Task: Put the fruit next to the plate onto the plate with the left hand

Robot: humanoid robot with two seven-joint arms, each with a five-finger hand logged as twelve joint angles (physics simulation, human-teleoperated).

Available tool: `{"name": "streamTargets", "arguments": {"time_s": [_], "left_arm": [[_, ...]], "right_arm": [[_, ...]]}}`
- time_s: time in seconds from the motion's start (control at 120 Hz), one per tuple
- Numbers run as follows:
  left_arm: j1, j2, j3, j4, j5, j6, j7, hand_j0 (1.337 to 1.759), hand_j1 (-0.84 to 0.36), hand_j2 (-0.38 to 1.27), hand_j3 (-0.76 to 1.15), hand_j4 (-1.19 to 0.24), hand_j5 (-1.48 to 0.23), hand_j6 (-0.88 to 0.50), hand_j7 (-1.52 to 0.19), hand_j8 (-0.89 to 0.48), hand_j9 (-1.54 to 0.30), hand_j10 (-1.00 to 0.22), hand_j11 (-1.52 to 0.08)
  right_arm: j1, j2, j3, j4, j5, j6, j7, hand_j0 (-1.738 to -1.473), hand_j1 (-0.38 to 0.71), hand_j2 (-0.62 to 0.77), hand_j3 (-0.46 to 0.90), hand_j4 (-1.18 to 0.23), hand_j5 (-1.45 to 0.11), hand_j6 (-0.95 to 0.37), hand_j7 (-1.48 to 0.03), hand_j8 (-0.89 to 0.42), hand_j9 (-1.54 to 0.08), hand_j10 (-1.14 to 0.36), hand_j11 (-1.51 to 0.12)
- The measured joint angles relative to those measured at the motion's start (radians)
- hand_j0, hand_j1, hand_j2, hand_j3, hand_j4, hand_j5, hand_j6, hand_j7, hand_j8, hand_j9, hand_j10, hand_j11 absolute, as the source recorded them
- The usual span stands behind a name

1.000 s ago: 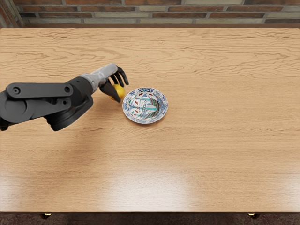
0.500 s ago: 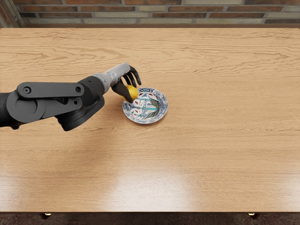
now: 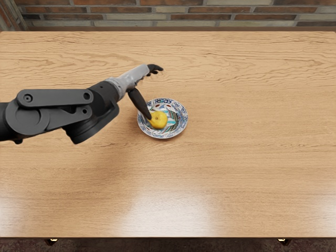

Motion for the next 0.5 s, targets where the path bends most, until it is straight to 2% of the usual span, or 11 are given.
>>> {"name": "streamTargets", "arguments": {"time_s": [0.075,0.217,0.275,0.367,0.5], "left_arm": [[0.028,0.076,-0.089,0.0,-0.08,-0.09,-0.002,1.658,0.22,0.06,0.0,-0.12,-0.15,-0.11,-0.15,-0.09,-0.15,-0.12,-0.15],[0.175,0.261,-0.326,0.0,-0.287,-0.426,-0.004,1.658,0.28,0.03,0.0,-0.06,-0.08,-0.06,-0.08,-0.05,-0.08,-0.06,-0.08],[0.213,0.343,-0.401,0.0,-0.404,-0.564,-0.004,1.658,0.29,0.03,0.0,-0.05,-0.07,-0.05,-0.07,-0.04,-0.07,-0.05,-0.07],[0.254,0.44,-0.473,0.0,-0.557,-0.724,-0.004,1.658,0.31,0.02,0.0,-0.04,-0.05,-0.04,-0.05,-0.03,-0.05,-0.04,-0.05],[0.289,0.479,-0.53,-0.004,-0.703,-0.84,-0.003,1.658,0.32,0.01,0.0,-0.02,-0.03,-0.02,-0.03,-0.02,-0.03,-0.02,-0.03]], "right_arm": [[0.0,0.0,0.0,0.0,0.0,0.0,0.0,-1.658,-0.33,0.0,0.0,-0.02,-0.02,-0.02,-0.02,-0.02,-0.02,-0.02,-0.02],[0.0,0.0,0.0,0.0,0.0,0.0,0.0,-1.658,-0.33,0.0,0.0,-0.02,-0.02,-0.02,-0.02,-0.02,-0.02,-0.02,-0.02],[0.0,0.0,0.0,0.0,0.0,0.0,0.0,-1.658,-0.33,0.0,0.0,-0.02,-0.02,-0.02,-0.02,-0.02,-0.02,-0.02,-0.02],[0.0,0.0,0.0,0.0,0.0,0.0,0.0,-1.658,-0.33,0.0,0.0,-0.02,-0.02,-0.02,-0.02,-0.02,-0.02,-0.02,-0.02],[0.0,0.0,0.0,0.0,0.0,0.0,0.0,-1.658,-0.33,0.0,0.0,-0.02,-0.02,-0.02,-0.02,-0.02,-0.02,-0.02,-0.02]]}}
